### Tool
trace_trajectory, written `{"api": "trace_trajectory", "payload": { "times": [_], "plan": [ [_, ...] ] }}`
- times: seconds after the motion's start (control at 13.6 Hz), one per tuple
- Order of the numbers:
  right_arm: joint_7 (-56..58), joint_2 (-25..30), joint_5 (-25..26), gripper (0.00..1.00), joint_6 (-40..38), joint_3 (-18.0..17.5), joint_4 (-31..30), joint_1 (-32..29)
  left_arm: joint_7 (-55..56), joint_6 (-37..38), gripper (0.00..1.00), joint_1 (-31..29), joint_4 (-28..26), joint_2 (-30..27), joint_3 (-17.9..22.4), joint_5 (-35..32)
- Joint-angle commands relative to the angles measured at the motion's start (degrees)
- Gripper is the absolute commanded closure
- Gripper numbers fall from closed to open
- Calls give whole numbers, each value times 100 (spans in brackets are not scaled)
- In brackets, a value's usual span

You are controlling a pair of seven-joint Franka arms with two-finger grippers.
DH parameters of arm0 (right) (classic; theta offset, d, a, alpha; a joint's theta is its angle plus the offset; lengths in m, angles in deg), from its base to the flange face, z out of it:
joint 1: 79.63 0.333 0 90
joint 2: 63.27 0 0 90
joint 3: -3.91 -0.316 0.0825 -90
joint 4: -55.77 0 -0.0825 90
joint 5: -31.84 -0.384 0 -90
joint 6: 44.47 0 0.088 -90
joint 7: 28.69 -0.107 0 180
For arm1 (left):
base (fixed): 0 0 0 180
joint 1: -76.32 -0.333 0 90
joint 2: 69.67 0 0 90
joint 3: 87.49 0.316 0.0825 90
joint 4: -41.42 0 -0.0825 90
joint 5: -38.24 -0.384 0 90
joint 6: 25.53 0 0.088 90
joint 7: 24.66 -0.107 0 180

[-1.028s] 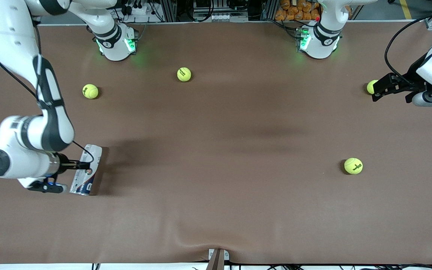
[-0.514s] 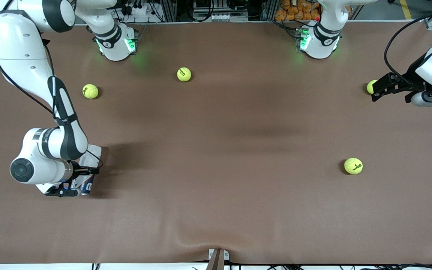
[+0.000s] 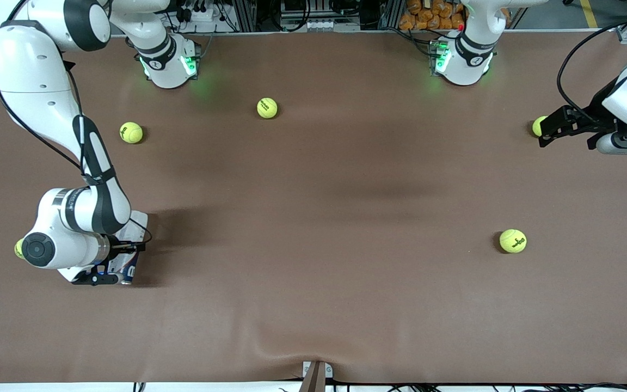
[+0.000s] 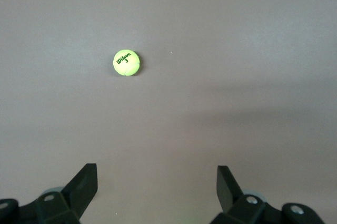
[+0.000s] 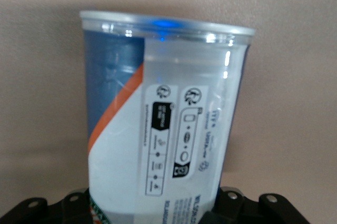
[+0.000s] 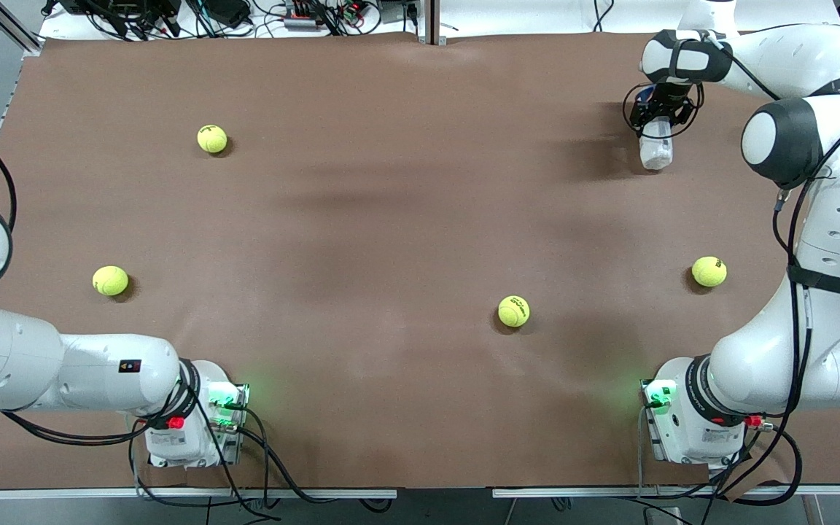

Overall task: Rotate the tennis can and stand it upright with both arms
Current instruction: 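Reach the right gripper down and grasp the lying tennis can, then carry the can with the right gripper toward the table middle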

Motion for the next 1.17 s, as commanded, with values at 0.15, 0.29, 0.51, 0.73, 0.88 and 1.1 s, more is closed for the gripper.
{"api": "trace_trajectory", "payload": {
  "times": [0.15,0.29,0.51,0.73,0.88,1.1],
  "plan": [
    [273,298,23,30,-309,-399,329,225,15,98,0,-30,100,38,-35,52],
    [459,299,24,29,-598,-759,636,391,15,98,0,-30,100,30,-35,52],
    [477,299,58,29,-714,-1095,813,1136,7,98,0,-30,91,30,-35,52],
    [706,290,76,29,-706,-1104,875,2155,-2,98,0,-30,100,30,-35,52],
    [758,281,216,29,-679,-1068,1015,2754,-11,98,0,-30,91,38,-35,52],
    [1108,193,1128,29,-225,-1077,1165,3388,-11,98,0,-38,91,30,-35,52]
  ]
}}
